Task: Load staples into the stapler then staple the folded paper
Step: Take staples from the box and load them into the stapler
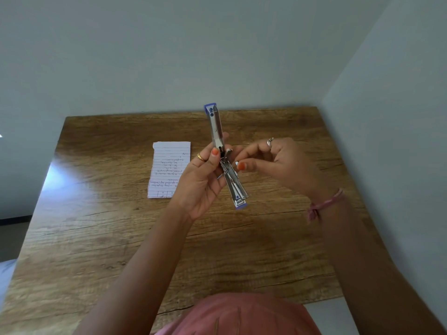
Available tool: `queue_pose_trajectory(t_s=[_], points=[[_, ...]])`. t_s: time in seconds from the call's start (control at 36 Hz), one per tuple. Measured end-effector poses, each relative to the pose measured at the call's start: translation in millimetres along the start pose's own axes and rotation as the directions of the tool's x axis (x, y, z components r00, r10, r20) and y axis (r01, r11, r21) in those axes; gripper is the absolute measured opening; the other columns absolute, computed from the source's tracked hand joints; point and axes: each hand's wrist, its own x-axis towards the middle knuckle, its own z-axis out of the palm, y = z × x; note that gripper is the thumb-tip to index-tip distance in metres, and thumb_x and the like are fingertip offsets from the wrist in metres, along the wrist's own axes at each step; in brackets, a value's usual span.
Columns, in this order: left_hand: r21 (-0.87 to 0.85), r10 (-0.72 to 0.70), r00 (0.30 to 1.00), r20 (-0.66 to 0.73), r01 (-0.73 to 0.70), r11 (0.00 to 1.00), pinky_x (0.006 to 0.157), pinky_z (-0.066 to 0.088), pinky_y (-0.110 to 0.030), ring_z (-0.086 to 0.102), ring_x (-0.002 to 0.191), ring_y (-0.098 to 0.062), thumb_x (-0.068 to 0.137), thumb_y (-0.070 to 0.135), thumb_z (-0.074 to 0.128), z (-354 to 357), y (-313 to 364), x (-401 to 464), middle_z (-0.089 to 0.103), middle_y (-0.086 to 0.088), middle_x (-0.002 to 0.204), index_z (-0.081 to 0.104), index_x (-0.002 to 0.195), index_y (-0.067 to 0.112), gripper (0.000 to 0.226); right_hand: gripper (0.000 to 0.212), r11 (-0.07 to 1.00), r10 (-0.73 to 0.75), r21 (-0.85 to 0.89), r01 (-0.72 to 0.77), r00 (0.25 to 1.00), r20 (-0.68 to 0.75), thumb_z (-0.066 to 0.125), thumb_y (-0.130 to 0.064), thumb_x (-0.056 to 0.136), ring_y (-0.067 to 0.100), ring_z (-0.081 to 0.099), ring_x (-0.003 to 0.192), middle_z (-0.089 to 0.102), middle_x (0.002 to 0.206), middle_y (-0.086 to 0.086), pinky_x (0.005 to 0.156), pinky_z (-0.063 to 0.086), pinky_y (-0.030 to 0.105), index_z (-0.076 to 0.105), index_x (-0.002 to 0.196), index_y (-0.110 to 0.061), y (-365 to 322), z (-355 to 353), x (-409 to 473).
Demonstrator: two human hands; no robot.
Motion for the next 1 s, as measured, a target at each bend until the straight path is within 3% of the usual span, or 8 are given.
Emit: queue_pose_trajectory(t_s=[0.11, 0.33, 0.44, 0.56, 0.67, 0.81, 0.89, 1.0], points=[[0.028, -0.011, 1.000, 0.016, 0.010, 1.000, 0.089, 0.057, -0.037, 0.065, 0.112, -0.022, 0.091, 0.017, 0.054, 0, 1, 0, 0.072, -0.004, 0.106, 0.067, 0.120, 0.016, 0.032, 0.014, 0.997, -0.005, -0.072, 0.004, 1.000, -0.024, 0.077, -0.016, 0.078, 0.008, 0.072, 0.081, 0.076, 0.088, -0.009, 0.071, 0.054, 0.016, 0.075, 0.091, -0.014, -1, -1, -1], [0.044, -0.037, 0.999, 0.008, 0.036, 0.998, 0.079, 0.058, -0.029, 0.070, 0.100, -0.018, 0.092, 0.015, 0.052, 2, 0, 0, 0.072, -0.010, 0.109, 0.068, 0.118, 0.016, 0.031, 0.019, 0.981, -0.029, -0.192, 0.023, 0.999, -0.031, 0.078, -0.010, 0.077, -0.002, 0.069, 0.089, 0.071, 0.090, -0.021, 0.077, 0.051, 0.011, 0.076, 0.094, -0.017, -6, 2, -4], [0.052, -0.052, 0.999, -0.017, 0.053, 0.997, 0.075, 0.059, -0.027, 0.070, 0.091, -0.015, 0.091, 0.014, 0.051, 3, 0, 1, 0.073, -0.006, 0.103, 0.064, 0.120, 0.012, 0.031, 0.016, 0.955, -0.037, -0.295, 0.024, 0.998, -0.041, 0.077, -0.013, 0.077, 0.003, 0.069, 0.086, 0.072, 0.091, -0.014, 0.080, 0.055, 0.020, 0.076, 0.093, -0.017, -11, 5, -3], [0.075, -0.059, 0.998, -0.026, 0.061, 0.995, 0.085, 0.056, -0.033, 0.068, 0.091, -0.016, 0.089, 0.014, 0.054, 2, 0, 1, 0.072, -0.004, 0.100, 0.062, 0.122, 0.010, 0.034, 0.013, 0.930, -0.055, -0.367, 0.033, 0.997, -0.049, 0.077, -0.016, 0.078, 0.006, 0.066, 0.085, 0.069, 0.092, -0.005, 0.081, 0.055, 0.028, 0.076, 0.091, -0.016, -14, 7, -2], [0.078, -0.062, 0.998, -0.030, 0.064, 0.995, 0.083, 0.059, -0.034, 0.067, 0.095, -0.020, 0.089, 0.015, 0.054, 2, -2, 1, 0.071, -0.005, 0.099, 0.065, 0.119, 0.011, 0.032, 0.008, 0.931, 0.022, -0.364, -0.031, 0.999, -0.027, 0.073, -0.018, 0.083, 0.012, 0.070, 0.079, 0.073, 0.086, -0.005, 0.077, 0.057, 0.036, 0.074, 0.091, -0.020, -14, 10, -1], [0.064, -0.056, 0.998, -0.039, 0.059, 0.996, 0.087, 0.057, -0.035, 0.067, 0.092, -0.019, 0.089, 0.016, 0.055, 0, -3, 2, 0.071, -0.005, 0.099, 0.068, 0.115, 0.012, 0.029, 0.009, 0.964, 0.051, -0.258, -0.062, 0.997, -0.051, 0.070, -0.012, 0.085, -0.008, 0.065, 0.066, 0.072, 0.075, -0.012, 0.061, 0.045, 0.006, 0.073, 0.093, -0.015, -9, 9, 0], [0.049, -0.051, 0.998, -0.035, 0.053, 0.997, 0.094, 0.053, -0.040, 0.068, 0.095, -0.019, 0.091, 0.015, 0.054, -1, -4, 2, 0.071, -0.005, 0.100, 0.065, 0.120, 0.010, 0.032, 0.010, 0.985, 0.056, -0.159, -0.070, 0.994, -0.091, 0.068, -0.010, 0.087, 0.004, 0.072, 0.076, 0.075, 0.080, -0.003, 0.070, 0.054, 0.015, 0.072, 0.096, -0.013, -6, 6, -1], [0.047, -0.056, 0.998, -0.035, 0.058, 0.997, 0.091, 0.055, -0.040, 0.067, 0.104, -0.021, 0.091, 0.014, 0.054, -2, -4, 2, 0.072, -0.005, 0.102, 0.065, 0.122, 0.011, 0.033, 0.009, 0.987, 0.053, -0.143, -0.072, 0.990, -0.133, 0.069, -0.013, 0.087, 0.009, 0.073, 0.080, 0.076, 0.083, 0.001, 0.075, 0.059, 0.025, 0.072, 0.095, -0.015, 1, 3, -5]])
